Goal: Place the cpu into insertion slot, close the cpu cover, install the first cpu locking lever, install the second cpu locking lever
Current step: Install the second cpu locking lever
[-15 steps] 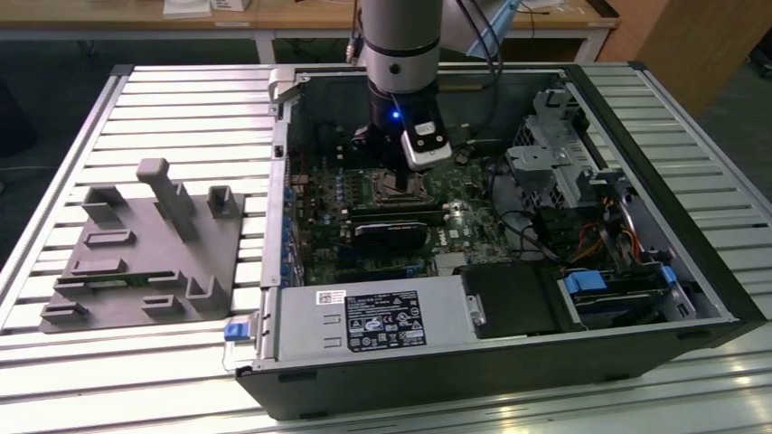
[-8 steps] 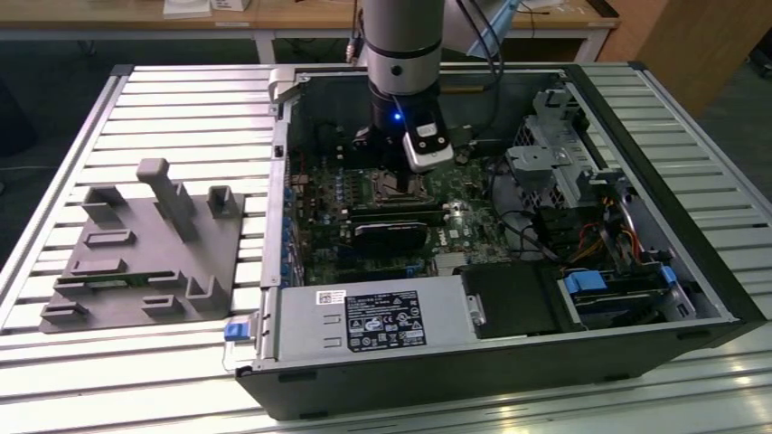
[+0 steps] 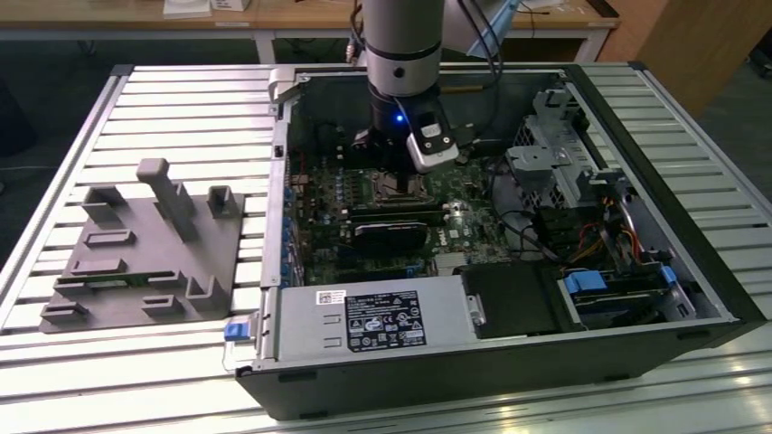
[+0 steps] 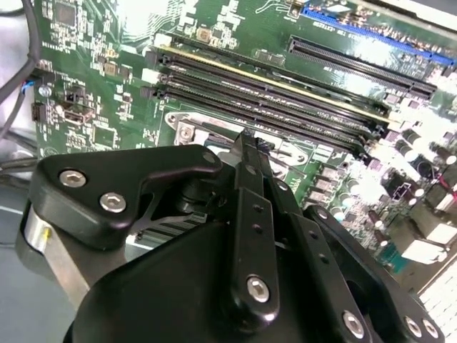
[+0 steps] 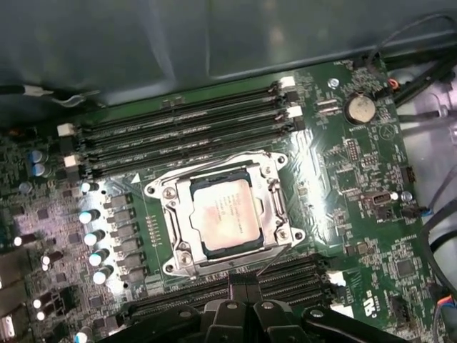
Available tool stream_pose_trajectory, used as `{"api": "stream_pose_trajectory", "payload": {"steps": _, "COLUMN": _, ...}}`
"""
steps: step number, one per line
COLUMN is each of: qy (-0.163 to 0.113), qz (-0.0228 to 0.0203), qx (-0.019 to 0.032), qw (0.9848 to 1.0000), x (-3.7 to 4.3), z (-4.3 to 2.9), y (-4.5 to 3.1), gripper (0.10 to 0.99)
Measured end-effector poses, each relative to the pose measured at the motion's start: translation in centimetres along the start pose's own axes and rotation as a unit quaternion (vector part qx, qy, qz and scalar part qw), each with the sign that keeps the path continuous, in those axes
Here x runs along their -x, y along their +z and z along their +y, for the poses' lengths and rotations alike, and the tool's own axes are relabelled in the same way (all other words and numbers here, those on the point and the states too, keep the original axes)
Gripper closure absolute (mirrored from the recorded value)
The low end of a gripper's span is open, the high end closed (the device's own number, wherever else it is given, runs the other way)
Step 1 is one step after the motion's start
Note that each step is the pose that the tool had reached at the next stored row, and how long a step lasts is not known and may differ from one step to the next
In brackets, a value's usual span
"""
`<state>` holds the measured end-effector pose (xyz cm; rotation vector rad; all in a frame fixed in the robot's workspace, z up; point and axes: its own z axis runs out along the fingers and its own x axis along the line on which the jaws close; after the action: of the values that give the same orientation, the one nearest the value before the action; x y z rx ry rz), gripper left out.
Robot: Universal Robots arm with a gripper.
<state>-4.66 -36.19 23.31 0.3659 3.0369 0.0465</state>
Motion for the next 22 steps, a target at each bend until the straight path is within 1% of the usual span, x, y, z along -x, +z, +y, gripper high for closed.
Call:
{"api": "stream_pose_trajectory", "payload": {"steps": 2, "qy": -0.007, "qz": -0.0002, "qx": -0.0016, "qw": 1.0, "x": -0.03, "z": -0.02, "y": 0.0, "gripper": 0.98}}
{"api": "stream_pose_trajectory", "payload": {"steps": 6, "qy": -0.009, "qz": -0.0003, "qx": -0.0019, "qw": 1.0, "x": -0.06, "z": -0.22, "y": 0.01, "gripper": 0.98}}
{"api": "stream_pose_trajectory", "payload": {"steps": 8, "qy": -0.011, "qz": 0.0009, "qx": -0.0019, "qw": 0.9999, "x": -0.04, "z": -0.34, "y": 0.14, "gripper": 0.98}}
{"api": "stream_pose_trajectory", "payload": {"steps": 9, "qy": -0.012, "qz": 0.0022, "qx": -0.0021, "qw": 0.9999, "x": -0.04, "z": -0.4, "y": 0.22, "gripper": 0.98}}
{"api": "stream_pose_trajectory", "payload": {"steps": 11, "qy": -0.015, "qz": 0.0073, "qx": -0.0031, "qw": 0.9999, "x": -0.03, "z": -0.52, "y": 0.42, "gripper": 0.98}}
{"api": "stream_pose_trajectory", "payload": {"steps": 14, "qy": -0.019, "qz": 0.0162, "qx": -0.0049, "qw": 0.9997, "x": -0.03, "z": -0.68, "y": 0.73, "gripper": 0.98}}
{"api": "stream_pose_trajectory", "payload": {"steps": 17, "qy": -0.024, "qz": 0.0234, "qx": -0.0061, "qw": 0.9994, "x": -0.1, "z": -0.8, "y": 1.04, "gripper": 0.98}}
{"api": "stream_pose_trajectory", "payload": {"steps": 20, "qy": -0.029, "qz": 0.0296, "qx": -0.0071, "qw": 0.9991, "x": -0.19, "z": -0.95, "y": 1.31, "gripper": 0.98}}
{"api": "stream_pose_trajectory", "payload": {"steps": 21, "qy": -0.031, "qz": 0.0311, "qx": -0.0073, "qw": 0.999, "x": -0.23, "z": -0.99, "y": 1.4, "gripper": 0.98}}
{"api": "stream_pose_trajectory", "payload": {"steps": 22, "qy": -0.032, "qz": 0.0315, "qx": -0.0074, "qw": 0.999, "x": -0.25, "z": -1.01, "y": 1.42, "gripper": 0.98}}
